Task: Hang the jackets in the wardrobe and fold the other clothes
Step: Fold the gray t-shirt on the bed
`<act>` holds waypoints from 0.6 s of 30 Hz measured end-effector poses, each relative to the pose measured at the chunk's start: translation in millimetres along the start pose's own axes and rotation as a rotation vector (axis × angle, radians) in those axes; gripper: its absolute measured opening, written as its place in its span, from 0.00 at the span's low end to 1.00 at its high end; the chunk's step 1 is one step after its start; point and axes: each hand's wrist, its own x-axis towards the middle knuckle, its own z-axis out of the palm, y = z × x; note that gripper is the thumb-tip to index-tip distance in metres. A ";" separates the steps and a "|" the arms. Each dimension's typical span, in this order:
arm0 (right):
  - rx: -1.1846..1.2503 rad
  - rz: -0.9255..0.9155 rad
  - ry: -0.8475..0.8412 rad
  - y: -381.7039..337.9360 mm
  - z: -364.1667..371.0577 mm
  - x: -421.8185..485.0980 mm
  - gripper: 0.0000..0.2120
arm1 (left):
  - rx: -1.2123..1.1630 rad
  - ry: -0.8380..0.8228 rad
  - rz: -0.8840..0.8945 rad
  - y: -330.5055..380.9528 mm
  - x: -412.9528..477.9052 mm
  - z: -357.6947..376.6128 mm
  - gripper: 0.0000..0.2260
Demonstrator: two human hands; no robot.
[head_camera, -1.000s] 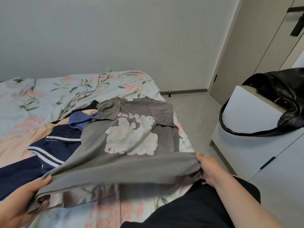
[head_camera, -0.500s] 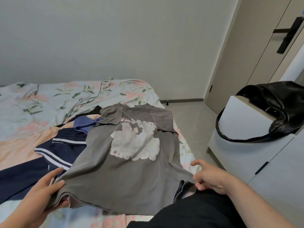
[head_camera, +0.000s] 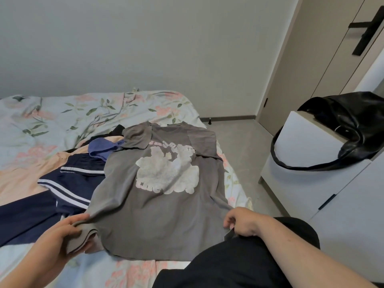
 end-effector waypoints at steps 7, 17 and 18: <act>0.293 -0.094 0.421 19.2 -6.4 -1.6 0.24 | 0.077 0.010 0.116 6.2 17.6 -16.9 0.31; 0.722 -0.186 0.757 24.3 -40.8 -32.6 0.13 | 0.530 0.260 0.532 61.7 13.6 5.2 0.07; 0.832 -0.222 0.761 22.7 -48.3 -38.5 0.12 | 0.488 0.243 0.544 70.0 8.8 13.8 0.08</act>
